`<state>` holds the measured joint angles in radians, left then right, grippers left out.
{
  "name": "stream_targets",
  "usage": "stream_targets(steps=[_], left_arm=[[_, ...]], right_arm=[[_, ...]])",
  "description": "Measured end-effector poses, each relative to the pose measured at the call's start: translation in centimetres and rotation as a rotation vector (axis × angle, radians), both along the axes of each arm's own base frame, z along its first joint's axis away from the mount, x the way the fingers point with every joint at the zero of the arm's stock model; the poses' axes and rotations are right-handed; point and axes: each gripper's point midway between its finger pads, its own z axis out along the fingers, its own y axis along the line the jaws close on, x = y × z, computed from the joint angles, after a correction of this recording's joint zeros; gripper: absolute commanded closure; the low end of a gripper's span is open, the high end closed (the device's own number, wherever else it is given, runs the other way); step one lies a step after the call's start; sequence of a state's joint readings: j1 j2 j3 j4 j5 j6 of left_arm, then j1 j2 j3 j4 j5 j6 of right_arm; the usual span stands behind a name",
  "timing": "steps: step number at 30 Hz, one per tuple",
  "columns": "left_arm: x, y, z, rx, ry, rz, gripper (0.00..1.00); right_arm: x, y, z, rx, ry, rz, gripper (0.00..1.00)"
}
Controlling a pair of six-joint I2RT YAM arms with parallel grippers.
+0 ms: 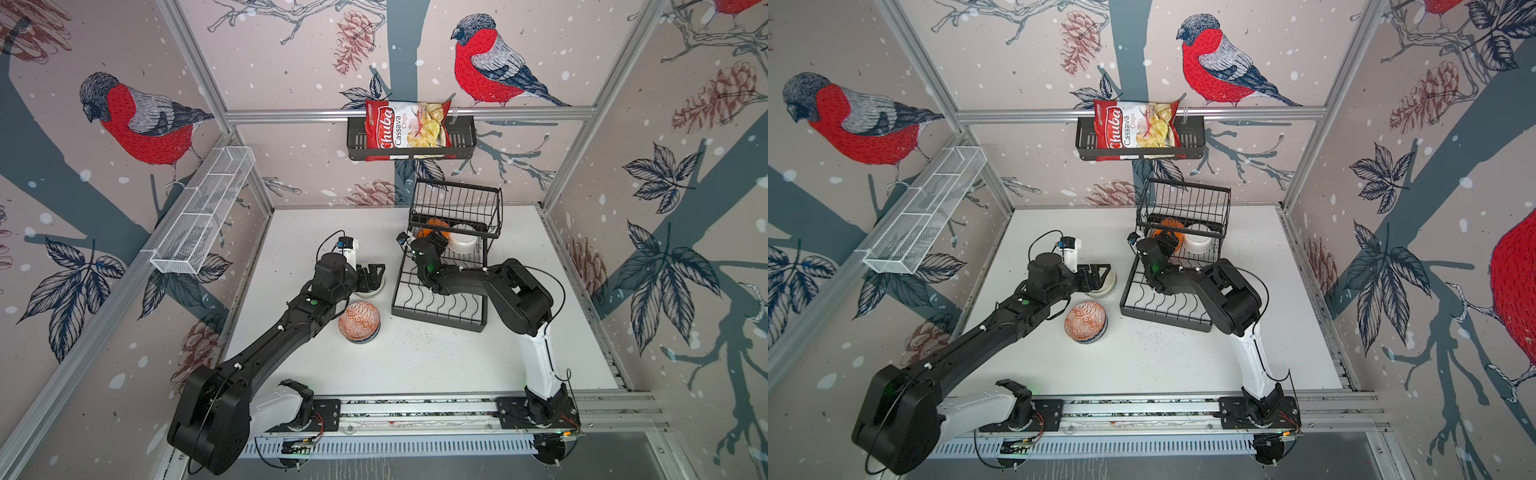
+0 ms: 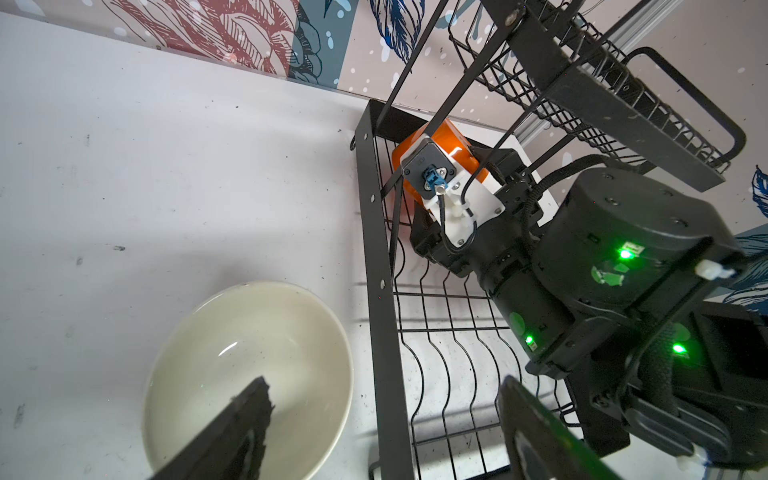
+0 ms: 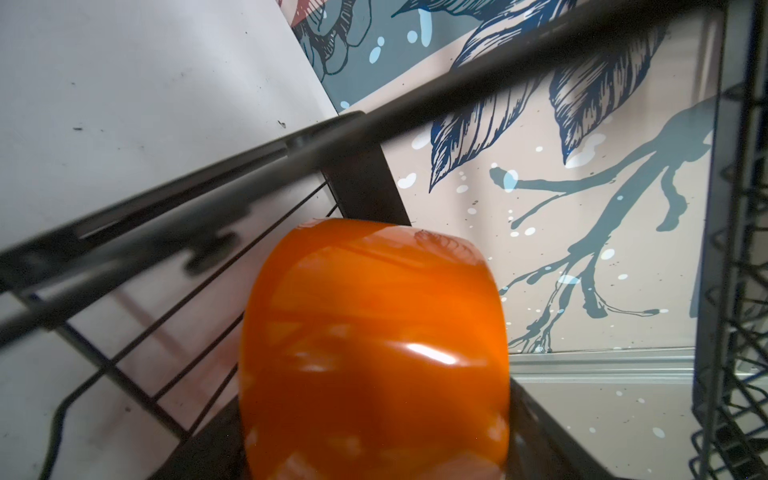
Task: Load the bowls into the dish rack
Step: 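Lower the orange bowl upside down beside the white bowl with right gripper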
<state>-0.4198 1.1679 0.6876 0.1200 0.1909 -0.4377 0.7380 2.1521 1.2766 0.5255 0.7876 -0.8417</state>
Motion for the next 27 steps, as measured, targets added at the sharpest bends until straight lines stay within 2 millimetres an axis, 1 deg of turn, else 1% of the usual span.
stream_targets(steps=[3,9,20,27], left_arm=[[0.0,0.0,0.0,0.0,0.001,0.0,0.15],[0.0,0.0,-0.2,0.002,0.005,0.0,0.15],[0.0,0.0,-0.5,0.005,0.01,0.0,0.15],[0.0,0.1,-0.5,0.005,0.011,0.001,0.15]], right_arm=[[-0.2,0.1,-0.4,-0.005,0.007,0.006,0.06],[-0.5,0.5,-0.9,-0.009,0.015,0.015,0.0],[-0.7,1.2,-1.0,0.022,0.033,0.029,0.01],[-0.4,1.5,-0.4,0.084,0.055,0.03,0.01]])
